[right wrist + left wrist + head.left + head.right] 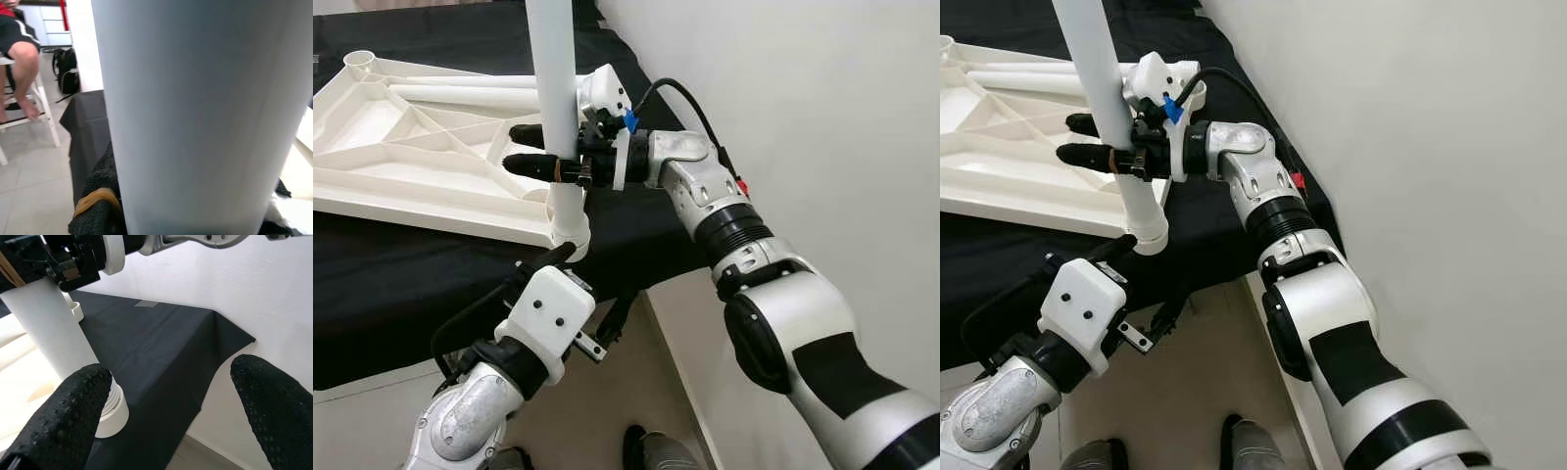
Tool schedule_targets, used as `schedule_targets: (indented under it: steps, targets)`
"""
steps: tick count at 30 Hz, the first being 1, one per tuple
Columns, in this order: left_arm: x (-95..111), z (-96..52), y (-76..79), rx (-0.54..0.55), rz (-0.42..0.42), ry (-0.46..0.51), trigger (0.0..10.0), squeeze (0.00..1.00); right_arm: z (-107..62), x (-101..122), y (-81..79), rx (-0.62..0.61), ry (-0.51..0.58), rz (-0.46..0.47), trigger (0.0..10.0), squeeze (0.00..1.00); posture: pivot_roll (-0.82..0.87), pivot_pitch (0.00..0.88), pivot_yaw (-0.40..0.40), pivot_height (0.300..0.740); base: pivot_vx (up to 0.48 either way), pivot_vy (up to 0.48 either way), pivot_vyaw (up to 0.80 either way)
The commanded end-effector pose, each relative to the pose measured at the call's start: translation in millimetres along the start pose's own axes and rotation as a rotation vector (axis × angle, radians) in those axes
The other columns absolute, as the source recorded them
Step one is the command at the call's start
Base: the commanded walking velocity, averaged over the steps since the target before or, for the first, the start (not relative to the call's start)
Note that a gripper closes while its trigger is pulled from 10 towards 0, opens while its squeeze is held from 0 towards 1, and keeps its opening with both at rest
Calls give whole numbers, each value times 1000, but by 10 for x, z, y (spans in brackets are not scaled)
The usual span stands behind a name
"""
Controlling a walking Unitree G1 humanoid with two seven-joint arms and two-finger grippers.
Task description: Building children table
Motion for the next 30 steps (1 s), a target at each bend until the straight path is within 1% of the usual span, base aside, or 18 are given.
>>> schedule_targets:
  steps: [1,3,4,6,7,9,10,11,12,14,15,16,17,18,19,24,27,30]
  targets:
    - [-25,1,18,-2,-6,-17,10000,0,-129,-658,27,-83,-173,182,10000,0,90,249,-139,740,0,0,0]
    - [-24,9,9,0,-3,-15,10000,0,-186,-698,88,-172,-171,189,10000,0,88,245,-139,740,0,0,0]
    - [-24,9,9,0,-3,-15,10000,0,-186,-698,88,-172,-171,189,10000,0,88,245,-139,740,0,0,0]
    - [-23,17,0,4,0,-11,10000,0,-274,-732,173,-291,-158,213,10000,0,87,243,-136,740,0,0,0]
    - [-23,17,0,4,0,-11,10000,0,-274,-732,173,-291,-158,213,10000,0,87,243,-136,740,0,0,0]
    - [-25,21,-4,5,3,-10,10000,0,-327,-744,219,-358,-144,220,10000,0,87,240,-133,740,0,0,0]
    - [-25,21,-4,5,3,-10,10000,0,-327,-744,219,-358,-144,220,10000,0,87,240,-133,740,0,0,0]
    - [-24,23,-5,5,4,-9,10000,0,-350,-744,253,-412,-129,232,10000,0,85,242,-128,740,0,0,0]
    - [-24,23,-5,5,4,-9,10000,0,-350,-744,253,-412,-129,232,10000,0,85,242,-128,740,0,0,0]
    - [-24,30,-6,6,5,-8,10000,0,-392,-722,317,-511,-96,244,10000,0,86,242,-132,740,0,0,0]
    - [-24,30,-6,6,5,-8,10000,0,-392,-722,317,-511,-96,244,10000,0,86,242,-132,740,0,0,0]
    - [-25,35,-9,7,6,-8,10000,0,-410,-701,347,-555,-75,252,10000,0,86,242,-132,740,0,0,0]
    - [-25,35,-9,7,6,-8,10000,0,-410,-701,347,-555,-75,252,10000,0,86,242,-132,740,0,0,0]
    - [-29,37,-7,7,6,-9,10000,0,-437,-662,380,-601,-40,245,10000,0,85,245,-131,740,0,0,0]
    - [-30,36,-6,6,5,-10,10000,0,-442,-652,384,-608,-32,238,10000,0,85,245,-130,740,0,0,0]
    - [-36,41,-11,6,6,-10,10000,0,-463,-665,409,-666,-33,229,10000,0,85,245,-130,740,0,0,0]
    - [-34,43,-9,7,5,-9,10000,0,-500,-647,459,-761,-15,237,10000,0,81,245,-128,740,0,0,0]
    - [-31,42,-5,6,4,-8,10000,0,-515,-620,486,-812,3,238,10000,0,82,245,-132,740,0,0,0]
Point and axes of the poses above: a point about 5 cm out from each wrist's last joint towards the gripper, its own z axis pointing out of the wrist towards the gripper, its own x axis along the axis of the wrist's last joint, y = z × x, the point moved 1 cm from there along z, pointing out of the wrist towards the gripper, and after that the axes turned 14 degrees about z, right-handed, at the moved point
